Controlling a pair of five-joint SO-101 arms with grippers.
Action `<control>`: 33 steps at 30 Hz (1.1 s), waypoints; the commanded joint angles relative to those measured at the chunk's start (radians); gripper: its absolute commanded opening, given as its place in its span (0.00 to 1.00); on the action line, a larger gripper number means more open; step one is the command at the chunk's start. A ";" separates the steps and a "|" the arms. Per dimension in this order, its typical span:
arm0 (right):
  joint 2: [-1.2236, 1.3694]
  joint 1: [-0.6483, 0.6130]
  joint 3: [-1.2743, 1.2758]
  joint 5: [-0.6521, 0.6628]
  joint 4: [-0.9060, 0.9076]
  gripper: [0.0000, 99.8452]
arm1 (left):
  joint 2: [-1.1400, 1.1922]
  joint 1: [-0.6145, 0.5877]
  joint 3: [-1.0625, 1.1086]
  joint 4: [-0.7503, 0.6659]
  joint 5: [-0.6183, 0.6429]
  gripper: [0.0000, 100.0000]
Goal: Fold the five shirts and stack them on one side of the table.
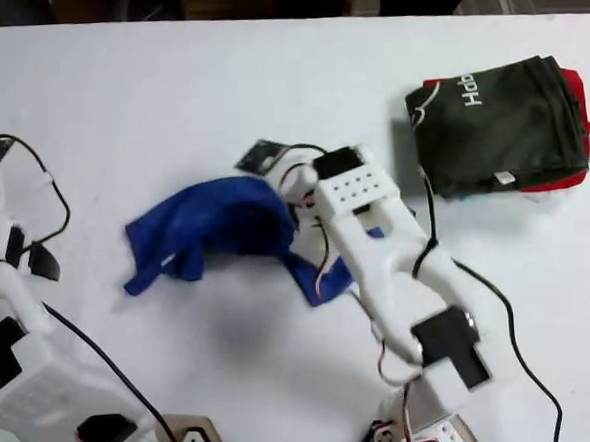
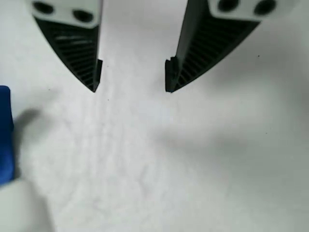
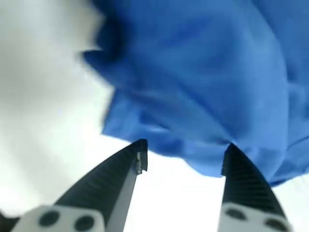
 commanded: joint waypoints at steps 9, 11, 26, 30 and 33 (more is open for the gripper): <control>-0.197 -0.213 0.304 -0.037 -0.124 0.25 | -0.015 0.069 -0.012 -0.012 -0.002 0.23; -0.196 -0.208 0.359 -0.055 -0.213 0.25 | -0.015 0.071 -0.012 -0.012 -0.002 0.23; 0.232 -0.024 0.161 -0.054 -0.263 0.24 | -0.015 0.069 -0.012 -0.005 -0.003 0.23; 0.240 -0.015 0.132 -0.054 -0.246 0.07 | -0.015 0.072 -0.010 -0.005 0.000 0.23; 0.225 -0.015 0.132 -0.054 -0.239 0.03 | -0.015 0.094 -0.010 0.008 0.000 0.23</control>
